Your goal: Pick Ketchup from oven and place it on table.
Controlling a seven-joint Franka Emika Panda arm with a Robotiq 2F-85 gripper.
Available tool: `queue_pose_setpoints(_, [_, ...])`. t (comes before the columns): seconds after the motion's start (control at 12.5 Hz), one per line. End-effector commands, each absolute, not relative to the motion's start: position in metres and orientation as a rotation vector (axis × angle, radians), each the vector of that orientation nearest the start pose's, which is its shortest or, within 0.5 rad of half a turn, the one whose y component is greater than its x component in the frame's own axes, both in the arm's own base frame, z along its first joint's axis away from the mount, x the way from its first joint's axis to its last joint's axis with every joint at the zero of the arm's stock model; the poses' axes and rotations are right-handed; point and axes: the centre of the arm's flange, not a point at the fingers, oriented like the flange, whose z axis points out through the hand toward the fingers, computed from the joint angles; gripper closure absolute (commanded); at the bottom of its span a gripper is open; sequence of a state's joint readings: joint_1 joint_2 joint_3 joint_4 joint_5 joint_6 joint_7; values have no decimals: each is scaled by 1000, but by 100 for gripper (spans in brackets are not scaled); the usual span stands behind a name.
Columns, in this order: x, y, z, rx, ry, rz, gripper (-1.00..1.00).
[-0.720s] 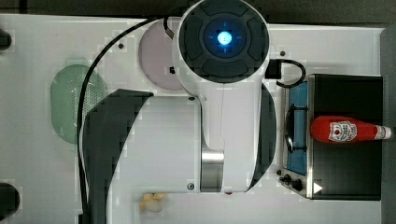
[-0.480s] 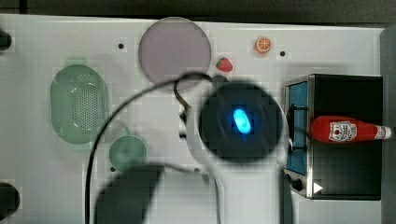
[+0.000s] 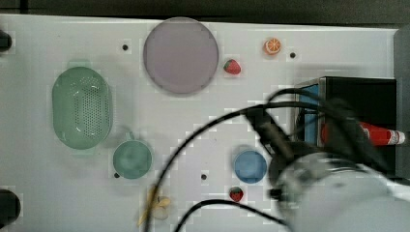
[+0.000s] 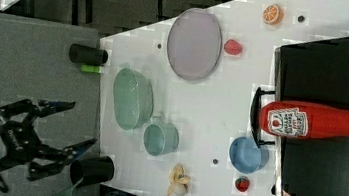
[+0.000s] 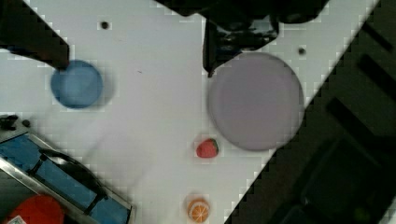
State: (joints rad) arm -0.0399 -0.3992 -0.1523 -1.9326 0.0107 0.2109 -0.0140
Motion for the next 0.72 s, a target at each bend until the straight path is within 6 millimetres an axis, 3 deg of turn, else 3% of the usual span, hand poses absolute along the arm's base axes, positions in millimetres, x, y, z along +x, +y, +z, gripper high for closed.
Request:
queue_pose_setpoints(0.08, [447, -173, 597, -2579, 1604, -137, -100])
queue_pose_setpoints(0.4, [443, -248, 559, -2461, 1791, -106, -100])
queue_pose_setpoints(0.72, [451, -306, 516, -2387, 1940, -174, -100])
